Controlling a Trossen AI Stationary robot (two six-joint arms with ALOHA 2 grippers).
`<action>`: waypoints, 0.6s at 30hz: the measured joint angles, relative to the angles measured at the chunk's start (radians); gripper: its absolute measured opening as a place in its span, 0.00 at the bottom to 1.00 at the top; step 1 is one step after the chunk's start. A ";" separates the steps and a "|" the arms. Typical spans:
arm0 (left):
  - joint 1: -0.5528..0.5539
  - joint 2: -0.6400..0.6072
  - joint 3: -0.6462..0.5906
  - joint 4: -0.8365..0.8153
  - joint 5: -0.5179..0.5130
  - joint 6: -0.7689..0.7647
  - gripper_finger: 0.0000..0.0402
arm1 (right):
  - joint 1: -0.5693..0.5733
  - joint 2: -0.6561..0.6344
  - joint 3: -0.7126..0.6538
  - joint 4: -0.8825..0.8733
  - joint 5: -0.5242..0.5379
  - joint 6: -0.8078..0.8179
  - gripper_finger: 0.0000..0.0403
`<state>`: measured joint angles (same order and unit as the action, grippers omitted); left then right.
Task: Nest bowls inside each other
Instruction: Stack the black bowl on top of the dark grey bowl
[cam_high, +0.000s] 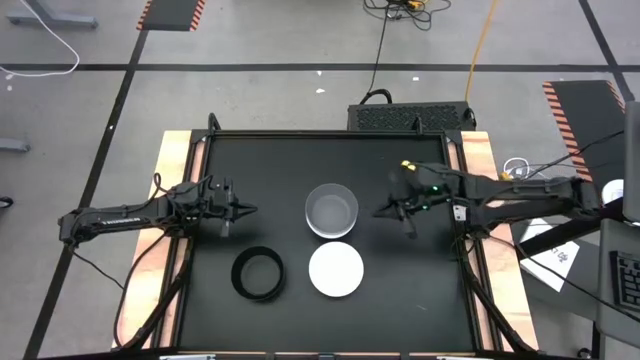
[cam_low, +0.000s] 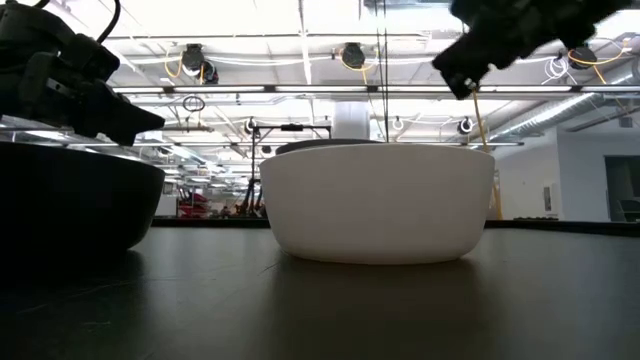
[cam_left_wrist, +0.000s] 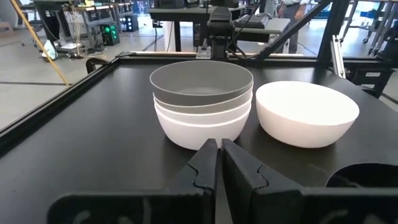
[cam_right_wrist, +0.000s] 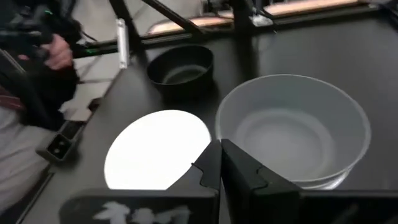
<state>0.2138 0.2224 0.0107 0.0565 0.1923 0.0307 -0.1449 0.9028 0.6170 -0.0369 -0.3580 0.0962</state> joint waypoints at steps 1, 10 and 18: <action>0.000 0.000 0.000 0.001 0.000 0.000 0.06 | 0.003 -0.028 -0.036 0.037 -0.001 0.013 0.00; 0.000 0.000 0.000 0.006 -0.001 -0.010 0.06 | 0.002 -0.214 -0.282 0.279 0.022 0.080 0.00; 0.000 0.000 0.000 0.007 -0.001 -0.017 0.06 | 0.002 -0.253 -0.417 0.433 0.022 0.126 0.00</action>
<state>0.2138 0.2222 0.0106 0.0636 0.1913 0.0139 -0.1425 0.6502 0.1997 0.3961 -0.3356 0.2223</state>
